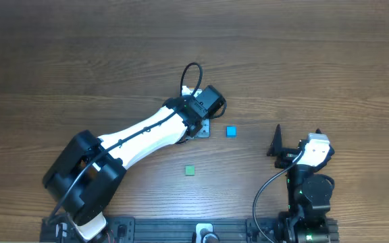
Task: Stack Cubes
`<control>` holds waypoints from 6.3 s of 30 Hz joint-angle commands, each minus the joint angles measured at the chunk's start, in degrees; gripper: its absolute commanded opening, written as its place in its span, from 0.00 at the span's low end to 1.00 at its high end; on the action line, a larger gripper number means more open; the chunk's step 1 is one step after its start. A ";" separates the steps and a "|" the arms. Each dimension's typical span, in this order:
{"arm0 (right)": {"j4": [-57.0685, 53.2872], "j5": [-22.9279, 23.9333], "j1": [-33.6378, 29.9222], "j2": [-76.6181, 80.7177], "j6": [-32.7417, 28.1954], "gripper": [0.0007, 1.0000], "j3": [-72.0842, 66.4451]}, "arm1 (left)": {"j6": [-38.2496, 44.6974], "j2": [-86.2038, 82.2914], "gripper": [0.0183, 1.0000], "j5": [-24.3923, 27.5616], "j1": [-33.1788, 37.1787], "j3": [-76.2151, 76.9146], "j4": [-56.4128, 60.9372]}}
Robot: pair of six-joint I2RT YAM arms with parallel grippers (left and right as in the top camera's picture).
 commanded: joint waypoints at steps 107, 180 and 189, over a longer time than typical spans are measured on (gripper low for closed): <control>-0.04 -0.26 -0.39 -0.31 -0.26 0.99 -0.42 | 3.85 7.65 0.64 -4.26 6.73 27.67 -10.91; -0.04 -0.26 -0.39 -0.31 -0.26 0.99 -0.42 | 3.13 11.34 0.16 1.14 9.99 30.42 -15.93; -0.04 -0.26 -0.42 -0.31 -0.26 0.99 -0.42 | -2.58 2.56 0.09 -2.38 2.10 24.94 -20.20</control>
